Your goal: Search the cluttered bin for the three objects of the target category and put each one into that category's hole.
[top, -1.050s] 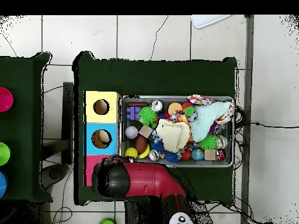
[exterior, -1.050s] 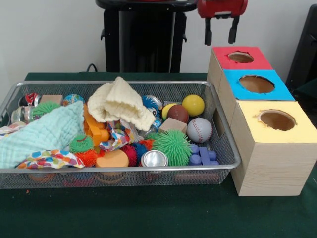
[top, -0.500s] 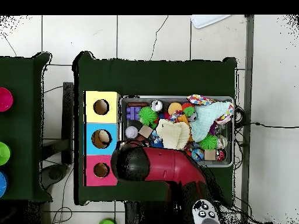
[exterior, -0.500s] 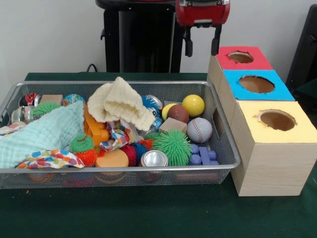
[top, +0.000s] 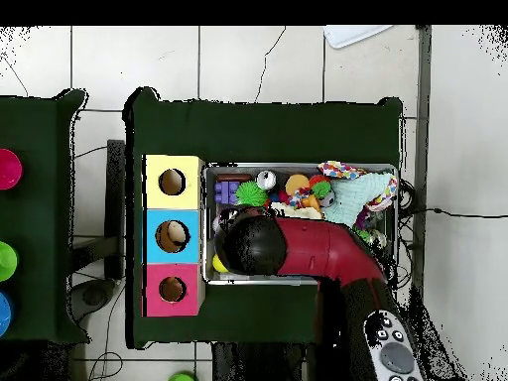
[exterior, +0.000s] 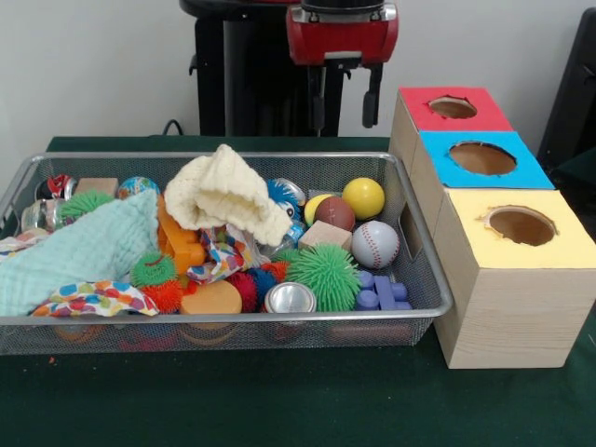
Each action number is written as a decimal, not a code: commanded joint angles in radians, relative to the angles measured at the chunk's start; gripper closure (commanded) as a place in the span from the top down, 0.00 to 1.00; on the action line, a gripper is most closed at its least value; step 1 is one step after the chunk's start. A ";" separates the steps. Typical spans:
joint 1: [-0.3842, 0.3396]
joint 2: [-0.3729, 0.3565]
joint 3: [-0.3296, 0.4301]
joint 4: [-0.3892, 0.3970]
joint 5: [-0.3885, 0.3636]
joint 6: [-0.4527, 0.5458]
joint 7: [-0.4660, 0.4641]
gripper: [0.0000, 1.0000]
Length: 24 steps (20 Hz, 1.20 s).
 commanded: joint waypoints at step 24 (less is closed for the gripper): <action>-0.304 0.201 0.306 -0.400 -0.296 0.347 -0.414 1.00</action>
